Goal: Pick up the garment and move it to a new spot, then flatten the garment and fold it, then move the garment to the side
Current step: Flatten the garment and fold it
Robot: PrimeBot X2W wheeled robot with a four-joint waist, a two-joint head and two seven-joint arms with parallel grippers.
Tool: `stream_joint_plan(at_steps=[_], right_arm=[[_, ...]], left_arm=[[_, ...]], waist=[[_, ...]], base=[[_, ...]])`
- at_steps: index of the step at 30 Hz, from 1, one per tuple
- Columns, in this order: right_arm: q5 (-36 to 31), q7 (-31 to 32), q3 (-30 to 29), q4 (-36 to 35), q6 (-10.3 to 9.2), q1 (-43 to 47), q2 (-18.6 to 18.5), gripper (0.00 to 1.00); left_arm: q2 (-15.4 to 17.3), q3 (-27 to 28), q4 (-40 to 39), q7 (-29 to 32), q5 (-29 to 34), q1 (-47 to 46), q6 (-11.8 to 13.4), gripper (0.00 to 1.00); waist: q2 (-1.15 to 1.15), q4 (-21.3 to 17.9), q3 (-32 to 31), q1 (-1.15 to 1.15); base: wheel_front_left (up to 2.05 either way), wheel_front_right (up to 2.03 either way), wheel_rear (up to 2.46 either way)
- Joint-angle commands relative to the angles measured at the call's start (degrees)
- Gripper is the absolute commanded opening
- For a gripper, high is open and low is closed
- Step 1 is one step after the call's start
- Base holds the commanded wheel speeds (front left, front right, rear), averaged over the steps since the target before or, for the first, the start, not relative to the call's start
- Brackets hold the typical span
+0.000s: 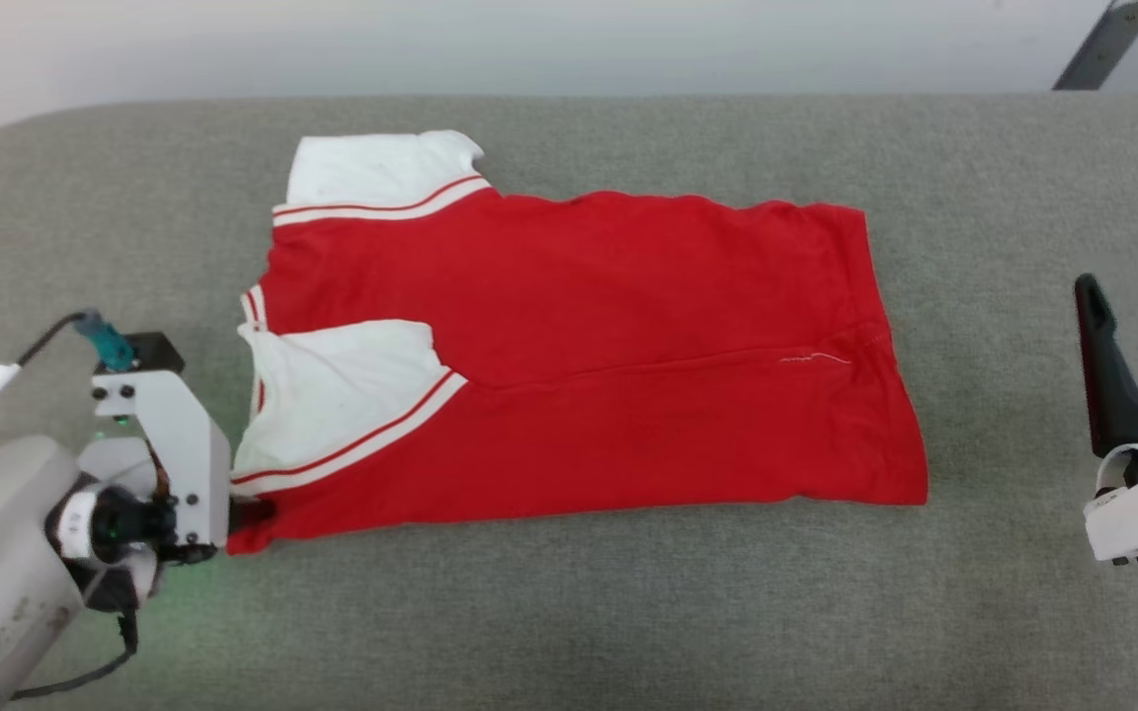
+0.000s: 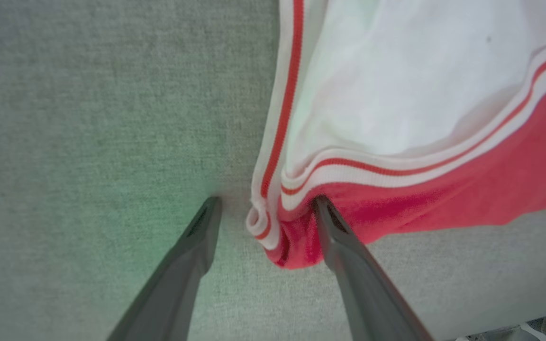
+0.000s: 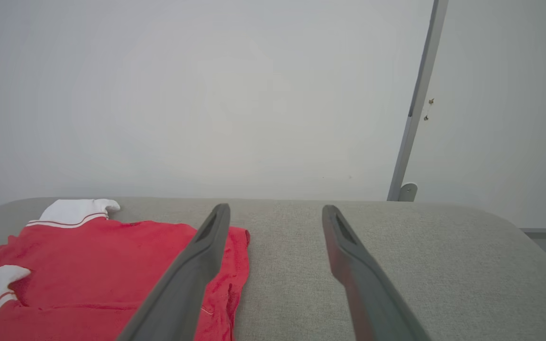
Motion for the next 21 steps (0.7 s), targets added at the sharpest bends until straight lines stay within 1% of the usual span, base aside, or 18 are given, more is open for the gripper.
stream_joint_plan(at_steps=[1,5,7,8,9,10,12,17,21], right_arm=[[-0.3,0.4,-0.5,-0.9,-0.08,0.8,0.7,1.00],[-0.3,1.7,-1.6,-2.7,-0.08,2.0,2.0,1.00],[-0.4,3.0,-2.1,-3.1,-0.07,2.7,2.4,1.00],[0.1,4.1,-1.9,-2.9,-0.07,3.1,2.5,1.00],[0.4,5.4,-1.5,-2.8,-0.08,3.5,2.2,1.00],[0.9,6.6,-1.2,-2.9,-0.07,3.6,2.0,1.00],[1.9,9.9,-0.9,-2.5,-0.07,4.6,2.2,1.00],[3.5,18.0,0.7,-1.3,-0.07,5.5,2.2,1.00],[4.8,23.9,1.9,1.0,-0.07,3.5,2.2,1.00]], left_arm=[[-0.3,0.3,0.9,-0.5,-0.3,0.8,-0.3,1.00],[-1.9,0.3,4.0,-1.2,-1.0,2.0,-1.1,1.00],[-2.7,0.3,5.3,-1.2,-1.4,2.3,-1.9,1.00],[-3.3,0.4,5.9,-1.0,-1.9,2.4,-2.5,0.90],[-3.9,0.7,6.3,-1.0,-2.3,2.6,-3.1,0.33],[-4.4,0.7,6.7,-0.9,-2.3,2.6,-3.7,0.00],[-5.1,0.2,7.3,-0.3,-2.2,2.7,-4.9,0.00],[-6.9,-0.1,8.2,-0.2,-2.0,2.2,-6.5,0.00],[-8.3,-0.2,8.7,-0.7,-1.8,1.7,-7.7,0.00]], waist=[[0.00,-1.4,1.5,0.00],[0.00,-1.8,2.1,0.00],[0.00,-1.8,2.2,0.00],[0.00,-1.7,2.2,0.00],[0.00,-1.6,2.3,0.00],[0.00,-1.5,2.3,0.00],[0.00,-1.2,2.3,0.00],[0.00,0.0,2.9,0.00],[0.00,1.1,3.6,0.00]], base=[[0.00,0.00,0.00],[0.00,0.00,0.00],[0.00,0.00,0.00],[0.00,0.00,0.00],[0.00,0.00,0.00],[0.00,0.00,0.00],[0.00,0.00,0.00],[0.00,0.00,0.00],[0.00,0.00,0.00]])
